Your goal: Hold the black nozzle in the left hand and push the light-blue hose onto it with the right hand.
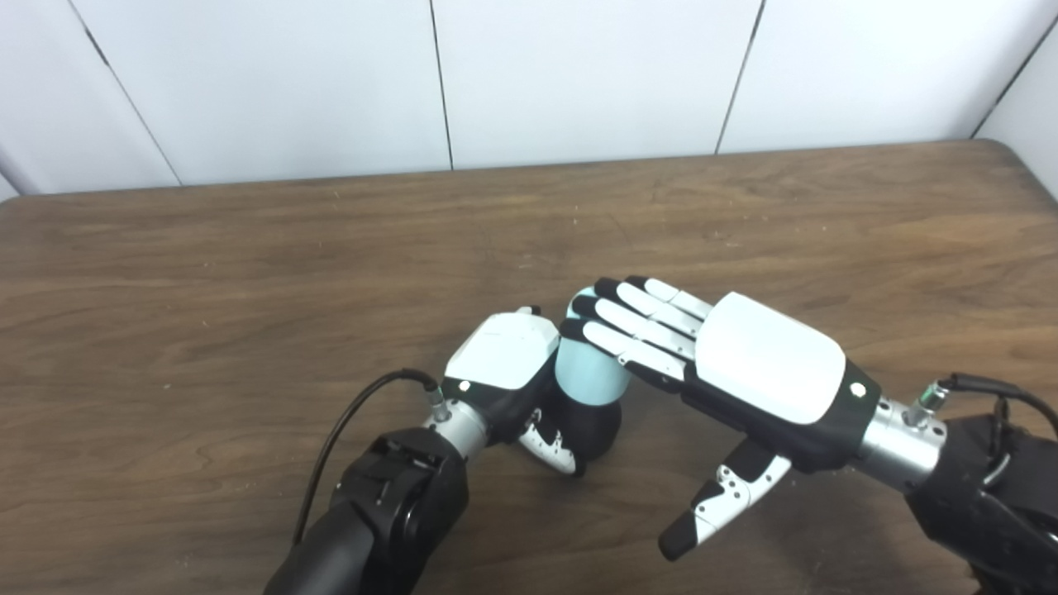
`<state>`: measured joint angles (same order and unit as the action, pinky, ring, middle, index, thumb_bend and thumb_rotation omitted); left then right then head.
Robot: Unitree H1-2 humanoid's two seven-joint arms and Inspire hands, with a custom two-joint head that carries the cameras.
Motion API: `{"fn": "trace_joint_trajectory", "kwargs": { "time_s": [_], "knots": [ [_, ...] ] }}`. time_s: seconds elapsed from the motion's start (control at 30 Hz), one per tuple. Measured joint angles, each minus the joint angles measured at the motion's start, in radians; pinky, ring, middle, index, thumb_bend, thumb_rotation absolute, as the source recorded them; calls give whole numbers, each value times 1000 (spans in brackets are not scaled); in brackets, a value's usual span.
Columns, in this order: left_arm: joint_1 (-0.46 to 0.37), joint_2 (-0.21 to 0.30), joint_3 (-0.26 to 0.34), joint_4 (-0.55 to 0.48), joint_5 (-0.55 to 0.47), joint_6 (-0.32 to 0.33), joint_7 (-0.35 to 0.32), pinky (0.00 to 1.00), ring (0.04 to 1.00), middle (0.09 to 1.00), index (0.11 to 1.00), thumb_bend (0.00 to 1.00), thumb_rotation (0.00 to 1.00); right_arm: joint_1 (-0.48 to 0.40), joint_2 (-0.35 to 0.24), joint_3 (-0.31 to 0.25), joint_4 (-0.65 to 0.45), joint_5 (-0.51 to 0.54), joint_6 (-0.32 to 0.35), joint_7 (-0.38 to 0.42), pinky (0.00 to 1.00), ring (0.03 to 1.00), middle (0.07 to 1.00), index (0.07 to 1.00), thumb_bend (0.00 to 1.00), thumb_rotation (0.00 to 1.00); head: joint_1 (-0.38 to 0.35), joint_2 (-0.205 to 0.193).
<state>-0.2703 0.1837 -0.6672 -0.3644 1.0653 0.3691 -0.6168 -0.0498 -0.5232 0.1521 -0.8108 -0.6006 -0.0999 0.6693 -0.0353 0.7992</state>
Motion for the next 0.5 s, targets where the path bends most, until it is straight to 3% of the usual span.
{"fn": "trace_joint_trajectory", "kwargs": {
  "time_s": [0.2,0.5],
  "knots": [
    [0,-3,0,0,0,0,-2,1000,703,550,438,513,0,2,-46,2,-17,19,18,-3,1000,1000,1000,987,628,1000,-2,3],
    [2,-6,3,0,0,1,-6,1000,710,549,437,513,0,9,-47,21,-17,1,25,-20,1000,1000,1000,985,620,1000,-2,3]
  ]
}}
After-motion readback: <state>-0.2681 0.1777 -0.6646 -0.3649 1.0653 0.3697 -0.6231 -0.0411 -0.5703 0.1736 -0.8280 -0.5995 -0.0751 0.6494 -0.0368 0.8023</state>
